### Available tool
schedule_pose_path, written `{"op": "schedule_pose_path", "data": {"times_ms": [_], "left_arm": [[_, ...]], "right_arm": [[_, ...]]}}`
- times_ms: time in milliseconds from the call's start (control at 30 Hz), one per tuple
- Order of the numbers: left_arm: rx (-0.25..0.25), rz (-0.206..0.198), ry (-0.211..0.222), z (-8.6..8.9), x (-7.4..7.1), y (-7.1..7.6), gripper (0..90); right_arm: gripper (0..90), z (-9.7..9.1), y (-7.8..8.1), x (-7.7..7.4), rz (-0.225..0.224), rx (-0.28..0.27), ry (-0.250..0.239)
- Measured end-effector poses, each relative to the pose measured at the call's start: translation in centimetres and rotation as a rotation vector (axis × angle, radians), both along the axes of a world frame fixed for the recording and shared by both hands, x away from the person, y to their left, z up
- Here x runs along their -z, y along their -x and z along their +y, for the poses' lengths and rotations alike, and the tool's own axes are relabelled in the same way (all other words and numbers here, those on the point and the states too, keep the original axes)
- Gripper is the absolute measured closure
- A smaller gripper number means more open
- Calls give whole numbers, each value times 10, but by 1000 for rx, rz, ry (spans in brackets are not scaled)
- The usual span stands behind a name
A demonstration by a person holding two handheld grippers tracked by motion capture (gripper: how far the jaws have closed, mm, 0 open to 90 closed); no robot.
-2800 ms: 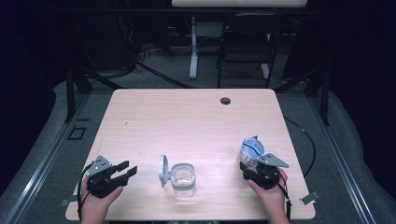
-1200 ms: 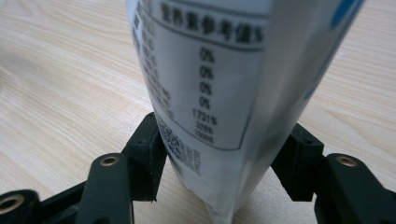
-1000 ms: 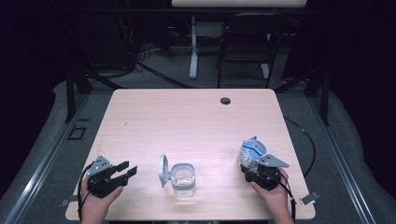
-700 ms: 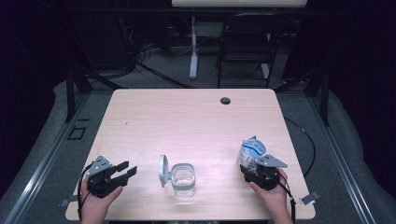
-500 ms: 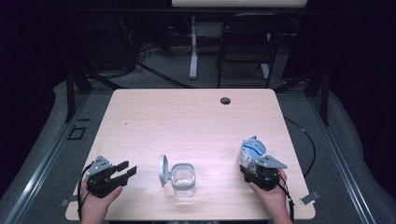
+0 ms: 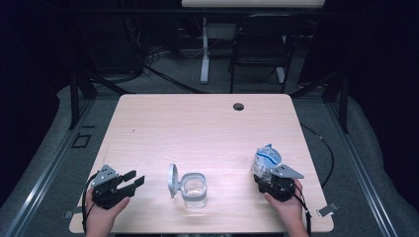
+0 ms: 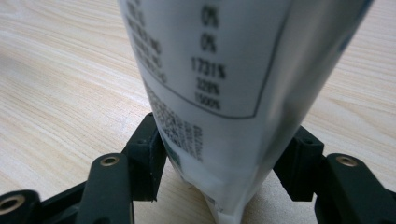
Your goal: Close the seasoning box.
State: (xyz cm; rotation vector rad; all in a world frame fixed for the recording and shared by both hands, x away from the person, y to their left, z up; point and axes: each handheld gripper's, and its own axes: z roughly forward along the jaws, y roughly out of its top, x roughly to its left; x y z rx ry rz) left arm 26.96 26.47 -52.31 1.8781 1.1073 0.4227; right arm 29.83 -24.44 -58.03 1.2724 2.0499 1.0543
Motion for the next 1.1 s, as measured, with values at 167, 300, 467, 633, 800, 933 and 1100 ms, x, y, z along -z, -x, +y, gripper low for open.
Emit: {"op": "schedule_pose_path", "data": {"times_ms": [167, 300, 467, 633, 800, 933, 1100], "left_arm": [[-3, -6, 3, 0, 0, 0, 562], [-4, -9, 6, 0, 1, 0, 562], [-1, -6, 0, 0, 0, 0, 562], [-3, 0, -1, 0, 0, 0, 562], [-3, -1, -1, 0, 1, 0, 562], [0, 3, -4, 0, 0, 0, 562], [-1, 3, -4, 0, 0, 0, 562]], "right_arm": [[427, 2, 0, 2, -11, 7, -24], [431, 1, 0, 1, -11, 6, -22], [432, 2, 0, 3, -21, 5, -34], [431, 1, 0, 3, -23, 1, -38], [427, 2, 0, 3, -21, 7, -42], [424, 2, 0, 4, -25, 10, -49], [423, 3, 0, 4, -27, 16, -49]]}}
